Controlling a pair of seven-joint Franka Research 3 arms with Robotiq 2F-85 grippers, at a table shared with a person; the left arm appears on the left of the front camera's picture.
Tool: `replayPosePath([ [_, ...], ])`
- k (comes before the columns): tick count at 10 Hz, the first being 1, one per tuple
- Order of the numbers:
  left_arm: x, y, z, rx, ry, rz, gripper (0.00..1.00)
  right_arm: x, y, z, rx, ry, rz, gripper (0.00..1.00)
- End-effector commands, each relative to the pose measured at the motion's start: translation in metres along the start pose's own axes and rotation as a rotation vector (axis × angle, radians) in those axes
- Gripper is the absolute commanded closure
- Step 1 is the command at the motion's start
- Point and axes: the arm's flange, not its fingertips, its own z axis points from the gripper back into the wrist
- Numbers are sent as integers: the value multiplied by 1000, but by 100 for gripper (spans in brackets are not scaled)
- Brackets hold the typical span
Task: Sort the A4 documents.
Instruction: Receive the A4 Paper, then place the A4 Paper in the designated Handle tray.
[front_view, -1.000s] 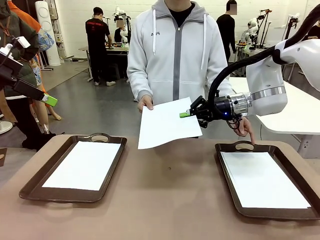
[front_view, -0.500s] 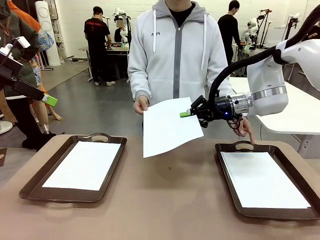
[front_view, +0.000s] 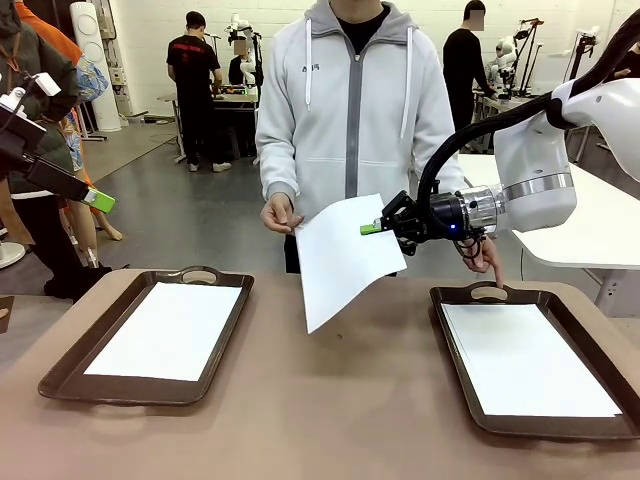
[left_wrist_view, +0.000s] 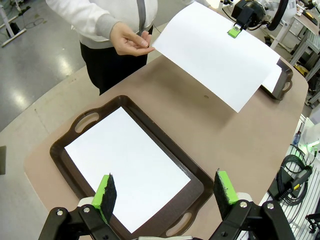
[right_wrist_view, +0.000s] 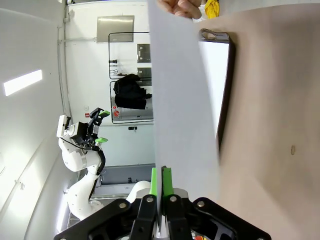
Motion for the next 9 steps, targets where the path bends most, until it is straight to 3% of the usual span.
replayPosePath([
  [1, -1, 0, -1, 5, 7, -14, 0, 0, 0, -1, -7, -7, 1, 100],
  [9, -1, 0, -1, 5, 7, -14, 0, 0, 0, 0, 0, 0, 0, 99],
])
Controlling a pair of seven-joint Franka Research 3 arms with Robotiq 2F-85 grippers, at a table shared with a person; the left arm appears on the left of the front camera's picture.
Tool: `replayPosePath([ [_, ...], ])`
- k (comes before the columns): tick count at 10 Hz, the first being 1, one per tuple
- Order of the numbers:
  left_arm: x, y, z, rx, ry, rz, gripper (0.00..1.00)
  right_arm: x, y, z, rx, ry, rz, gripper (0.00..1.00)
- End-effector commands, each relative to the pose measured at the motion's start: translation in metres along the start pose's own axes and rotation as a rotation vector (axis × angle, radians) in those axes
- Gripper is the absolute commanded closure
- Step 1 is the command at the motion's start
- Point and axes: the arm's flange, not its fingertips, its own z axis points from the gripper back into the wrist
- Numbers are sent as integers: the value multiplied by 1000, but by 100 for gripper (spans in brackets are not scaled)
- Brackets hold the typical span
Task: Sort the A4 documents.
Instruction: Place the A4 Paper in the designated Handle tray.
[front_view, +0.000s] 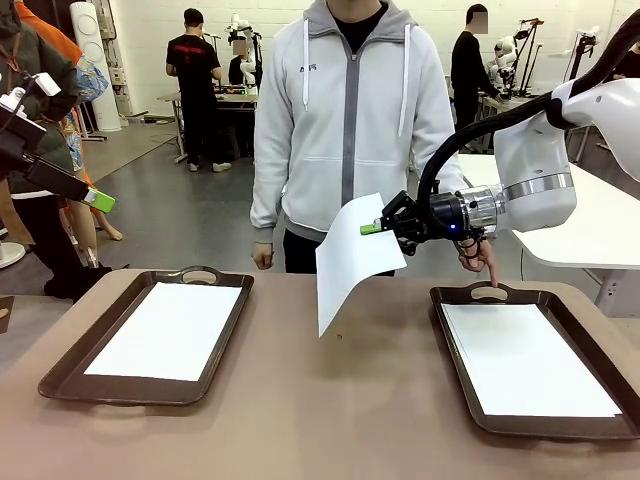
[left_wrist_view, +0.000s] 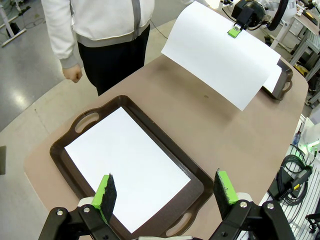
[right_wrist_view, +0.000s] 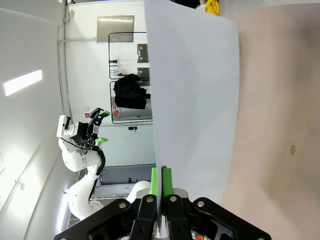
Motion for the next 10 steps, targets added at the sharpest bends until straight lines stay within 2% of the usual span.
replayPosePath([
  [1, -1, 0, -1, 5, 7, -14, 0, -30, 7, 2, -71, 50, 147, 99],
  [2, -1, 0, -1, 5, 7, -14, 0, -50, 18, 13, -130, 63, 202, 99],
  [4, -1, 0, -1, 5, 7, -14, 0, -73, 29, 50, -180, 22, 236, 99],
  [9, -1, 0, -1, 5, 7, -14, 0, -97, 19, 180, -318, -71, 97, 99],
  [10, -1, 0, -1, 5, 7, -14, 0, -101, 12, 199, -330, -40, 60, 99],
])
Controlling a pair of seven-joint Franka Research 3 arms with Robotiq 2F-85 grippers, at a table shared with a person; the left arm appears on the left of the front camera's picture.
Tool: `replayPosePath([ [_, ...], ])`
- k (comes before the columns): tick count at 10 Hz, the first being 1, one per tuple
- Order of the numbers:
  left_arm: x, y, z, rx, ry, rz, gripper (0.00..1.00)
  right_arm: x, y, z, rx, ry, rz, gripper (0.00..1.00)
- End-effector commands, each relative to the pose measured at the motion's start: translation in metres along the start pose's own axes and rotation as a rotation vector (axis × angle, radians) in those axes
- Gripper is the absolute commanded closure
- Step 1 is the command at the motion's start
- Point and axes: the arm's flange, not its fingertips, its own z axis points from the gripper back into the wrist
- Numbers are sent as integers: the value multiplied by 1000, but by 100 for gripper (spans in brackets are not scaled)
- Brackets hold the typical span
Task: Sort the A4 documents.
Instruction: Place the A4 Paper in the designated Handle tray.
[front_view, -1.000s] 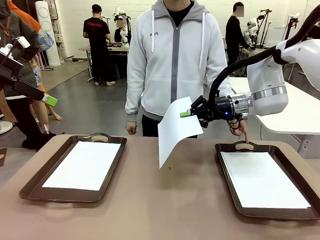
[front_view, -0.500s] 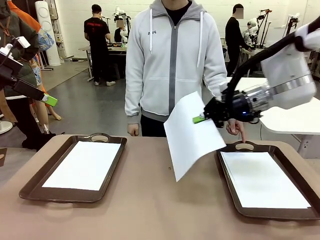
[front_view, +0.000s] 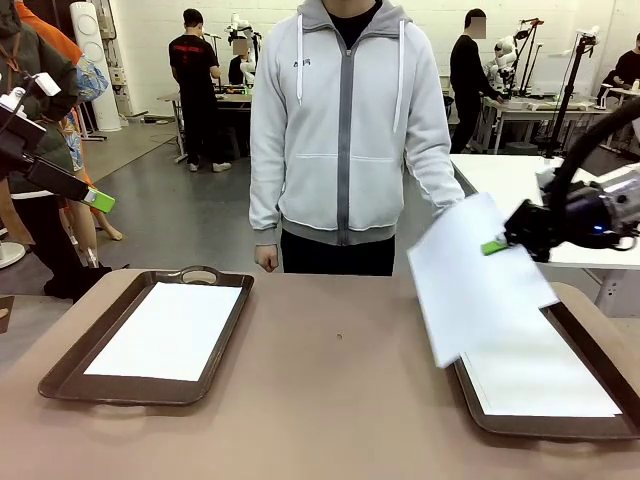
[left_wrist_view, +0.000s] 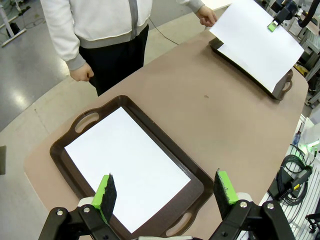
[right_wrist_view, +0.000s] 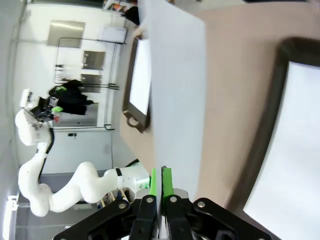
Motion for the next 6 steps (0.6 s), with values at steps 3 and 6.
replayPosePath([
  [3, -1, 0, -1, 5, 7, -14, 0, -3, -41, 32, 2, 156, -150, 99],
  [6, -1, 0, -1, 5, 7, -14, 0, 4, -76, 32, 79, 148, -178, 99],
])
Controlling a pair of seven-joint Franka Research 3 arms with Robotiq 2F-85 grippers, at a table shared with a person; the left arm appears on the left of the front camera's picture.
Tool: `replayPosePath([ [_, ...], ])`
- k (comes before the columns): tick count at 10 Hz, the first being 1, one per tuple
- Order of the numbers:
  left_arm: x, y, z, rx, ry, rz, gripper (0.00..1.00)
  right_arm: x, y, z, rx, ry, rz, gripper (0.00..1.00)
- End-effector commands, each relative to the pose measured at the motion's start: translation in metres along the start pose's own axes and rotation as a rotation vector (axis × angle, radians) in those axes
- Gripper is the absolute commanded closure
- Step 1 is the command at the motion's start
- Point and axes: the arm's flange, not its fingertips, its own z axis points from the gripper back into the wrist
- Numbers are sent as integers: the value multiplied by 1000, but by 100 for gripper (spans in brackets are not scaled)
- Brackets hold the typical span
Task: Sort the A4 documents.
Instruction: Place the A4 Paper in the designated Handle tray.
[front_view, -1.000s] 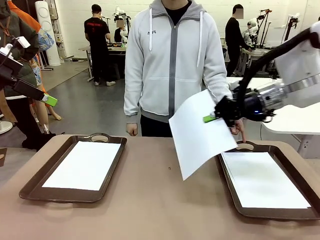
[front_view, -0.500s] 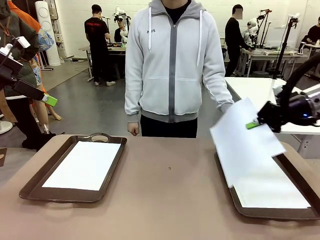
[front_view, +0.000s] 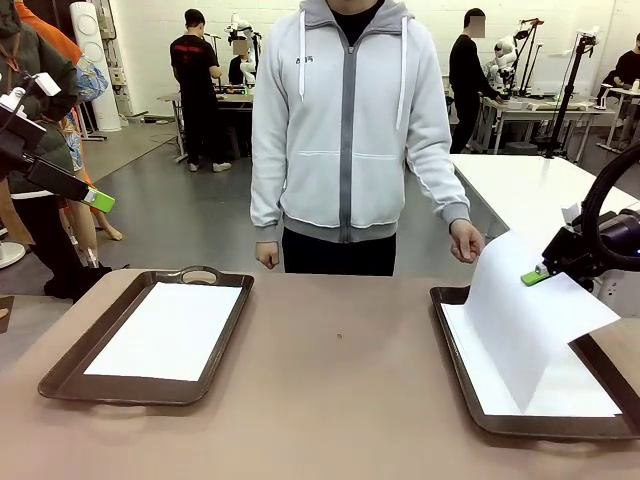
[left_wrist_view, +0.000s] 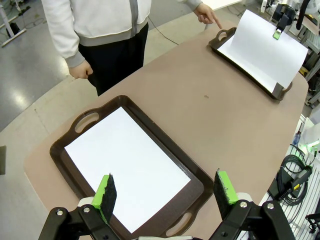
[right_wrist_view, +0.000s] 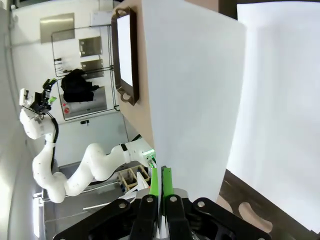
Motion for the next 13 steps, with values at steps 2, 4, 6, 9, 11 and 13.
replayPosePath([
  [2, -1, 0, -1, 5, 7, -14, 0, 12, -19, 7, 94, -33, -16, 99],
  [4, -1, 0, -1, 5, 7, -14, 0, 11, -35, -13, 138, -40, 5, 99],
  [6, -1, 0, -1, 5, 7, -14, 0, 6, -53, -17, 130, -70, 3, 99],
  [9, -1, 0, -1, 5, 7, -14, 0, -1, -77, -4, 55, -76, -28, 99],
  [11, -1, 0, -1, 5, 7, -14, 0, -3, -75, 3, -70, -114, -25, 99],
  [13, -1, 0, -1, 5, 7, -14, 0, 3, -74, -6, -151, -111, -23, 99],
])
